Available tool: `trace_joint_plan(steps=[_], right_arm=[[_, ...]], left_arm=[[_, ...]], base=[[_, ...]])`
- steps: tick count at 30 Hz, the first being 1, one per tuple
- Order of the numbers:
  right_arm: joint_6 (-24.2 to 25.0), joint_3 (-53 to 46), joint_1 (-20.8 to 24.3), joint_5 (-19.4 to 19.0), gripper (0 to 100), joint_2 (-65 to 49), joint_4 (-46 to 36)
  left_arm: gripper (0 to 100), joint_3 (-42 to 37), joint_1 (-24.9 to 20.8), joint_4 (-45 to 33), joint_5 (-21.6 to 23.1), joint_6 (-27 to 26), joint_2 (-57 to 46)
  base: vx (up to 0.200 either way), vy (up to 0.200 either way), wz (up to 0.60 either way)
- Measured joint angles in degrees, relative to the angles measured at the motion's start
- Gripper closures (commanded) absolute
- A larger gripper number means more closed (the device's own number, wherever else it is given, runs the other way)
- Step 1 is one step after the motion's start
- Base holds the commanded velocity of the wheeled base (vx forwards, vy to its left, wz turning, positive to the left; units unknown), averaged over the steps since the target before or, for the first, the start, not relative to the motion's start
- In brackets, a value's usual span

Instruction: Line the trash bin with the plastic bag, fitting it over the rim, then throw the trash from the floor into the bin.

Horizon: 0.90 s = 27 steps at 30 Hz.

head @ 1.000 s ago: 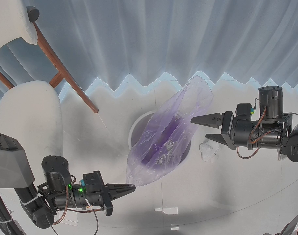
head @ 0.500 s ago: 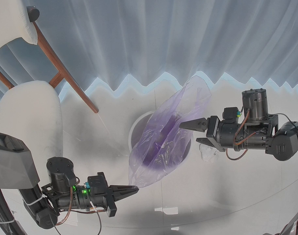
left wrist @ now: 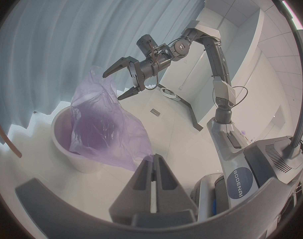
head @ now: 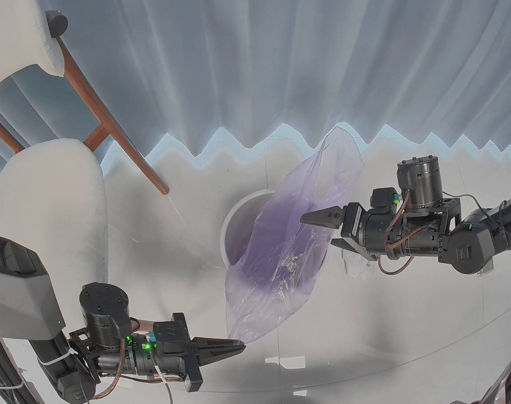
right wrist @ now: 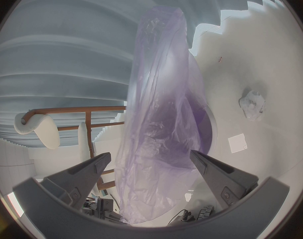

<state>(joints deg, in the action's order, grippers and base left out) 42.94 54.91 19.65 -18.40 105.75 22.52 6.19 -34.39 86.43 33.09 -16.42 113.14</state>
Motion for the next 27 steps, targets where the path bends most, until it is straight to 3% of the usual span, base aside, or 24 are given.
trace_joint_plan(steps=[3,4,27], right_arm=[[-0.1,0.0,0.0,1.0,0,0.3,0.0],[-0.1,0.0,0.0,1.3,100,0.3,0.1],[-0.7,-4.3,-1.9,1.5,100,0.1,0.7]], left_arm=[[100,-0.1,-0.2,0.0,0.0,0.0,-0.2],[100,-0.1,-0.2,0.0,0.0,0.0,-0.2],[100,0.3,0.5,0.0,-1.5,-0.1,-0.1]], base=[[0.000,0.000,0.00],[0.000,0.000,0.00],[0.000,0.000,0.00]])
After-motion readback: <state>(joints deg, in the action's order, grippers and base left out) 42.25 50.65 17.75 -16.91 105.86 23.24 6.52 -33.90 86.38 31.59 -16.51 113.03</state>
